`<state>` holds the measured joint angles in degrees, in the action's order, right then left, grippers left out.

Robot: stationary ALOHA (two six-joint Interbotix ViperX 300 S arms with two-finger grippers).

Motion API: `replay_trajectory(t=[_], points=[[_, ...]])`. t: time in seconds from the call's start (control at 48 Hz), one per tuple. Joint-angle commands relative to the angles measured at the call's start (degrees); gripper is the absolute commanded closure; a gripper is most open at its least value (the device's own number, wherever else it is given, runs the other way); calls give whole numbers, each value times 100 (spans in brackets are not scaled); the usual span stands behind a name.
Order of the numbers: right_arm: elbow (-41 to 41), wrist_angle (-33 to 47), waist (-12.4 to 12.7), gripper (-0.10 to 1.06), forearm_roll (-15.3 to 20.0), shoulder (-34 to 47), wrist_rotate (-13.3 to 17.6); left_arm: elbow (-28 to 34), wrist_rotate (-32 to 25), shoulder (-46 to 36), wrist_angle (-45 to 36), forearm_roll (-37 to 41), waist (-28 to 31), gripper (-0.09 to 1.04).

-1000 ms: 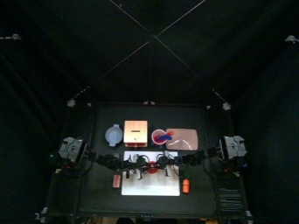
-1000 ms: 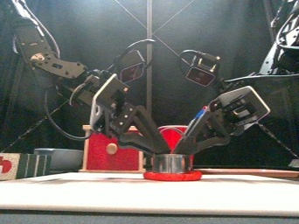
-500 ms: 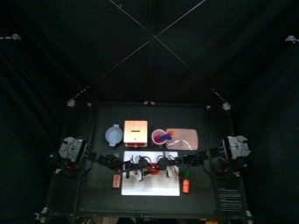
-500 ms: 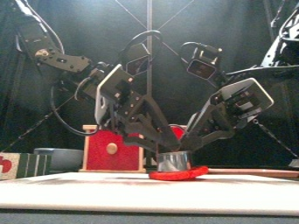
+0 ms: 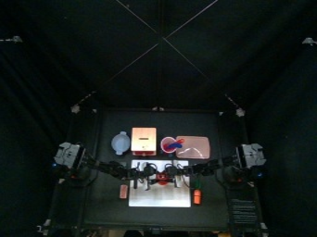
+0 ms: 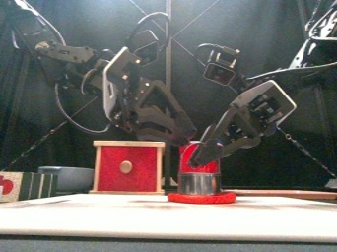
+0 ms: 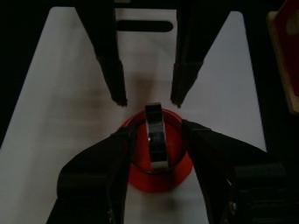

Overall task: Get the cutter from the drawer then cut the dough then place the extra dough in the bowl
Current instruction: Cut the dough

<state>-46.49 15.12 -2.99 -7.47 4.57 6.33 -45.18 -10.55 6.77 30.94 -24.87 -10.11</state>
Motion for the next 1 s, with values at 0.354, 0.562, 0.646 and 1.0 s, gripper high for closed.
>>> replay_trajectory(t=[0.354,0.562,0.646,1.0], points=[[642,-1767,-53,15,53,-501,18,18,-9,879,527,70,-18,31],[677,-1854,-132,15,246,-501,9,167,-18,1125,413,88,-18,32],[694,-1863,-149,15,255,-492,9,176,-18,1143,281,88,0,32],[835,-1925,-158,16,193,-369,-9,229,-9,1283,-97,79,53,32]])
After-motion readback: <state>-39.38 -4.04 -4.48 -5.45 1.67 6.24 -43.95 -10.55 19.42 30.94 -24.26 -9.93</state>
